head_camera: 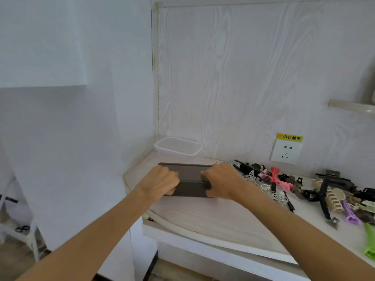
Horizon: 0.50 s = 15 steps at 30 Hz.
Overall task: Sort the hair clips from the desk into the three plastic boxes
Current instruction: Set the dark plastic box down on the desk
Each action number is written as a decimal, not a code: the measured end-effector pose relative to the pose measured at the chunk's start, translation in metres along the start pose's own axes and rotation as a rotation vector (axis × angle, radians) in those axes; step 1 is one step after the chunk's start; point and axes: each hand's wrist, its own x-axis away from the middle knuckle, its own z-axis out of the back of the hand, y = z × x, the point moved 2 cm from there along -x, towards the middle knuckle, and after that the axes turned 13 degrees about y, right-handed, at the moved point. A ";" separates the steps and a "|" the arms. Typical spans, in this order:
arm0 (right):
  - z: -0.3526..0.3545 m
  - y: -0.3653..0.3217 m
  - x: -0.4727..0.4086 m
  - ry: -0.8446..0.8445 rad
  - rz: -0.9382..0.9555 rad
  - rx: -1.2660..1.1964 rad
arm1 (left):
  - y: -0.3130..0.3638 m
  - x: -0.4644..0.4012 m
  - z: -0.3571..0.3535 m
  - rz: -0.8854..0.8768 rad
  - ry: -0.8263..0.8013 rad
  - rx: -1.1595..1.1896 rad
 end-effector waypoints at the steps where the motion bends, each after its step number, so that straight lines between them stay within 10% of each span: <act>1: 0.002 -0.001 -0.002 -0.013 0.023 0.022 | 0.001 -0.001 -0.005 -0.015 0.075 -0.013; 4: 0.006 -0.004 -0.003 -0.030 0.039 0.074 | 0.011 -0.001 -0.011 -0.106 0.145 -0.009; 9: 0.010 -0.015 -0.005 -0.075 0.045 0.129 | 0.027 -0.008 -0.003 -0.107 -0.230 0.095; 15: 0.005 -0.003 -0.005 -0.037 0.017 0.075 | -0.005 0.021 -0.031 0.244 0.095 0.446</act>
